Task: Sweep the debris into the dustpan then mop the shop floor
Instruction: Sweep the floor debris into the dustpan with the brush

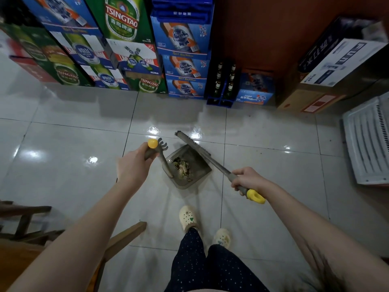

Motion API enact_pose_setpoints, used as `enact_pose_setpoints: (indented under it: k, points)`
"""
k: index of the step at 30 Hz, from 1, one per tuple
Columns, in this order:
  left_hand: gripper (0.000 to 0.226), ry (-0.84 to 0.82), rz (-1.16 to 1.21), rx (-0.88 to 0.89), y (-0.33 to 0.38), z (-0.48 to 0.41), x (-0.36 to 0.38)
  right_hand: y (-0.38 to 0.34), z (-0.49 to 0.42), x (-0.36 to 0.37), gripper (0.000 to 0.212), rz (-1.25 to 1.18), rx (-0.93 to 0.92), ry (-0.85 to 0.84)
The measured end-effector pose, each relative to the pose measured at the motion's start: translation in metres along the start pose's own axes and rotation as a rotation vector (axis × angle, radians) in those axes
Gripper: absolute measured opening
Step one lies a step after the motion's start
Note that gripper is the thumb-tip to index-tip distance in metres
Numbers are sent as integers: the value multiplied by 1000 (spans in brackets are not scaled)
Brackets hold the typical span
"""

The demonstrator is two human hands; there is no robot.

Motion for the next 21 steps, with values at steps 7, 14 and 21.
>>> enact_pose_setpoints:
  k: [7,14,21]
  points:
    - [23,9,1,-17,30,38,-5,5,19,-23,38,-4,-67,29]
    - [23,50,38,-15,69,69,-22,22,52,-58,53,-12,-65,77]
    - [22,114,48,56,108,80,-34,50,76,-92,58,-28,-95,118]
Point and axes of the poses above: each hand's wrist, its own z-axis away from the middle knuckle, its own x-axis out of the palm, y = z × x, the point moved 10 cm from there along -z, towards the middle knuckle, and after that the axes turned 5 degrees about -z, right-handed, at the moved point
